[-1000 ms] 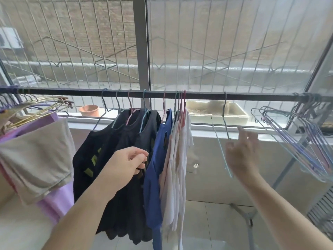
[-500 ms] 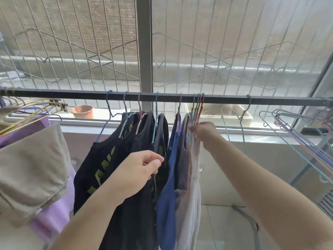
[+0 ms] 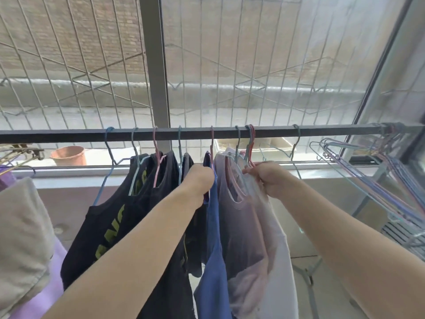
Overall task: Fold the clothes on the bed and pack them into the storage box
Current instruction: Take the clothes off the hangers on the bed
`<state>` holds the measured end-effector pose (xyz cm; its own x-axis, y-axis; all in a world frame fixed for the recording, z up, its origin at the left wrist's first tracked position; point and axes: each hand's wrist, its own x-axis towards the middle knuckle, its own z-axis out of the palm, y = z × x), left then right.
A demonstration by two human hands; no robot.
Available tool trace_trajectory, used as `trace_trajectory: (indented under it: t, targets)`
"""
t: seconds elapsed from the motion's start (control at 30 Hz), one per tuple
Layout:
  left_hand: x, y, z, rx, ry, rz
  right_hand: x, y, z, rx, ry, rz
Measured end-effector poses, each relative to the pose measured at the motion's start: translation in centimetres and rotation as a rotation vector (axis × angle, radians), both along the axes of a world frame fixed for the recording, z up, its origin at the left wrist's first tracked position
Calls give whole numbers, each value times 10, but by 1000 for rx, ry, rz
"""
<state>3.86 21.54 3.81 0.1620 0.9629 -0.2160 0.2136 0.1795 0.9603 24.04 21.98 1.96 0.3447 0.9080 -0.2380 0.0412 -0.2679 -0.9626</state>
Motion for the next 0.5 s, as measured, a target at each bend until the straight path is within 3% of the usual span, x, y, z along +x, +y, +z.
trace_trajectory:
  t: [0.1,0.37,0.5]
  targets:
    - [16,19,-6,-178,-191,7,-4,-3,-1,24,46,48]
    - [47,17,-3,-157,-109,-207,-15,-14,-4,128,11,160]
    - [39,20,1,-189,-212,-289,-21,-14,-4,160,20,117]
